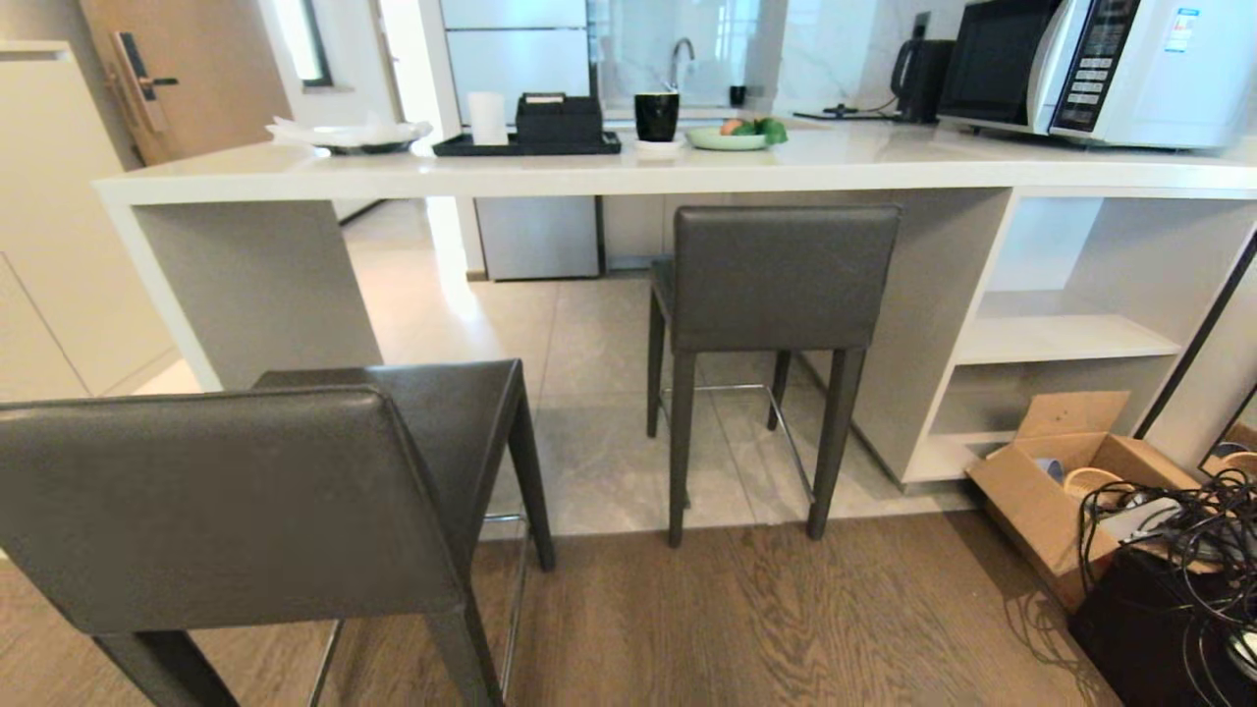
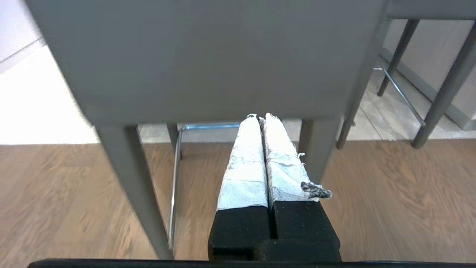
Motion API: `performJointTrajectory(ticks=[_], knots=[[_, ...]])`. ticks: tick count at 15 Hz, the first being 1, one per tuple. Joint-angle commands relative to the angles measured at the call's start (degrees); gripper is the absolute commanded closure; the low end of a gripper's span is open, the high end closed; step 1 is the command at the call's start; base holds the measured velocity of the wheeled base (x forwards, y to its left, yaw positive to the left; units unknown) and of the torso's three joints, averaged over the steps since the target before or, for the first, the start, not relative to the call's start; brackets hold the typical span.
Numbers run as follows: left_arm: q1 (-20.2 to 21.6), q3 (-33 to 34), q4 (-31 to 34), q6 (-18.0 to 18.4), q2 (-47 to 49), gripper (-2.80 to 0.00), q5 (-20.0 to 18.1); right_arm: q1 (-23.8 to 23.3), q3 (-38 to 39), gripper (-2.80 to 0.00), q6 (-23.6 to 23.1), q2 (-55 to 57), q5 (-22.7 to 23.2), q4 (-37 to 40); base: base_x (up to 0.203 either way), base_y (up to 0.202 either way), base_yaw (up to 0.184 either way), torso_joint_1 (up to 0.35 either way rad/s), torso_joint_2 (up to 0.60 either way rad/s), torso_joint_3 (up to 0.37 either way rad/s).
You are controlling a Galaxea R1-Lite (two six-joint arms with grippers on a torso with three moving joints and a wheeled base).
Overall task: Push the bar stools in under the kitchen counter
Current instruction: Push the gray chair back under the dining table
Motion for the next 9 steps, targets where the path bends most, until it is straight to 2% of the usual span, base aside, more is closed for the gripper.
performJointTrajectory(ticks=[1, 3, 9], knots=[[0.0, 0.0, 0.0, -0.01, 0.08, 0.0, -0.02, 0.02, 0.0, 0.0, -0.03, 0.07, 0.05, 0.03, -0.199, 0.0, -0.001, 0.002, 0.0, 0.005], [0.0, 0.0, 0.0, -0.01, 0.08, 0.0, -0.02, 0.02, 0.0, 0.0, -0.03, 0.07, 0.05, 0.03, -0.154, 0.0, -0.001, -0.001, 0.0, 0.003], [0.0, 0.0, 0.0, -0.01, 0.08, 0.0, -0.02, 0.02, 0.0, 0.0, -0.03, 0.07, 0.05, 0.03, 0.0, 0.0, 0.0, 0.0, 0.0, 0.0]])
